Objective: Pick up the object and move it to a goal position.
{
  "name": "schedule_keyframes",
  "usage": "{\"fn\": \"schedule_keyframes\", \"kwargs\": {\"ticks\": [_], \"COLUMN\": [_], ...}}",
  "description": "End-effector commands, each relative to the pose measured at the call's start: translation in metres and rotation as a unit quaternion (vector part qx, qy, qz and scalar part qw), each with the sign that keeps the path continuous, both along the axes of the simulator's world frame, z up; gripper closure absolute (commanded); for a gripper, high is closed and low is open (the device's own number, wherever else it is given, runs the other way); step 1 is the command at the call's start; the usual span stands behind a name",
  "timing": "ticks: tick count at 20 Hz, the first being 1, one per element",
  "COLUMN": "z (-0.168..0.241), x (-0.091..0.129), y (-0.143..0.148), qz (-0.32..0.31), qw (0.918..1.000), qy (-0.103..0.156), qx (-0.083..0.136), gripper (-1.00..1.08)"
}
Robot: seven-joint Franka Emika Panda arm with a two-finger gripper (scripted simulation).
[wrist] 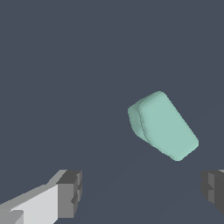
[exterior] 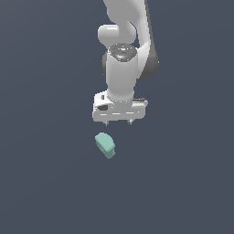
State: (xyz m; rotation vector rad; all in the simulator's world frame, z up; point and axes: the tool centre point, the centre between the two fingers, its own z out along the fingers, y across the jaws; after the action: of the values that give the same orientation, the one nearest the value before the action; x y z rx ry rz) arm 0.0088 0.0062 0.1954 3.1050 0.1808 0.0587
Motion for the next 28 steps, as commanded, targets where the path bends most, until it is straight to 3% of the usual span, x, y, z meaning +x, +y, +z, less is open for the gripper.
{"fn": "schedule_keyframes", "kwargs": {"ticks": [1,13,28], "z": [-0.003,-0.025,-0.057], "x": [0.002,0.015,0.03], "y": [-0.003,-0.023,-0.052], "qz": [0.013,0.126,0.271], "qw": [0.9999,0.992,0.9623], "qy": [0.001,0.012,0.022], "qx": [0.0,0.0,0.005], "gripper": [-0.92,-0.92,-0.92]}}
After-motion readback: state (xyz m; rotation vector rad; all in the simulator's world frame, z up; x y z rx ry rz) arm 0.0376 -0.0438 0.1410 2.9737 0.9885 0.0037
